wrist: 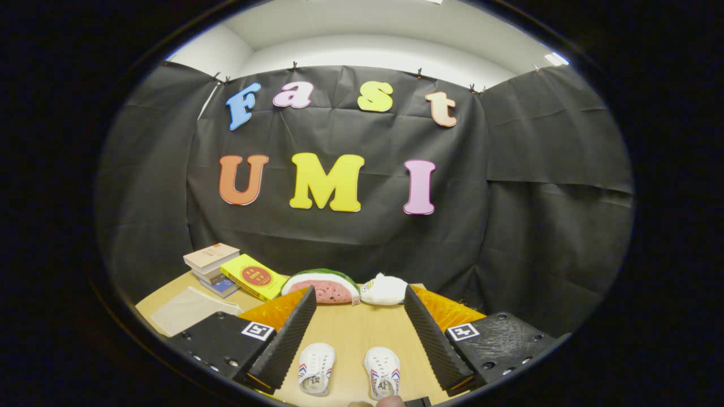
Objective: Open the storage box then place both shoes into the box .Put the left shoe in first, then the right shoe, with the right side of both shoes facing outward in a uniform manner.
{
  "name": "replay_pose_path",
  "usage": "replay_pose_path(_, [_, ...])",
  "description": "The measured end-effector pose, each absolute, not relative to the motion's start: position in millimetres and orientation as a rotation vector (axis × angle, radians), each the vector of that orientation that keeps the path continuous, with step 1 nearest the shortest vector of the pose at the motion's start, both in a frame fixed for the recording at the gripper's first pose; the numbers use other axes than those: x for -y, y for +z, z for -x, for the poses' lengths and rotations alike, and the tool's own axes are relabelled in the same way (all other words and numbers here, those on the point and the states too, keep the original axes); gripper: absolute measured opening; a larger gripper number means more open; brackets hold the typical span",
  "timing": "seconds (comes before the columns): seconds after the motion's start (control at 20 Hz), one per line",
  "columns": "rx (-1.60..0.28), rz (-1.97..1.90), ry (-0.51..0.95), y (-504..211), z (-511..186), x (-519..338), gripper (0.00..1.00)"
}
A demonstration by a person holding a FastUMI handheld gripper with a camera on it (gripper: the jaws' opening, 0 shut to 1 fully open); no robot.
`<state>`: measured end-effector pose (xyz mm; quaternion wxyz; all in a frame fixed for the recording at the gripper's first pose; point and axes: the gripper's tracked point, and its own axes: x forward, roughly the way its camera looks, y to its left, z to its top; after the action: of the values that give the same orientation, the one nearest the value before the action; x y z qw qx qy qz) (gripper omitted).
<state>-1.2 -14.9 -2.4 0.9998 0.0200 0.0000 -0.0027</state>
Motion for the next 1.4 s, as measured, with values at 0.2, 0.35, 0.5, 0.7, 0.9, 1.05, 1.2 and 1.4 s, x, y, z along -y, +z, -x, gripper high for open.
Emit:
replay_pose_path(0.2, [0.002, -0.029, 0.008, -4.8, 3.0, 10.2, 0.95])
replay_pose_path(0.35, [-0.009, -0.035, 0.025, -8.1, 0.1, 2.9, 0.95])
replay_pose_path(0.5, [-0.013, -0.038, 0.04, -9.6, -2.3, -5.0, 0.95])
replay_pose_path(0.7, [-0.031, -0.051, 0.078, -16.8, -5.9, -25.2, 0.95])
replay_pose_path(0.9, [-0.032, -0.046, 0.114, -18.4, -7.1, -41.7, 0.95])
replay_pose_path(1.05, [-0.059, -0.064, 0.161, -28.0, -8.8, -64.1, 0.95])
replay_pose_path(1.2, [-0.094, -0.098, 0.241, -42.5, -6.3, -97.7, 0.95])
replay_pose_path(1.4, [-0.164, -0.146, 0.346, -73.2, -6.8, -147.5, 0.95])
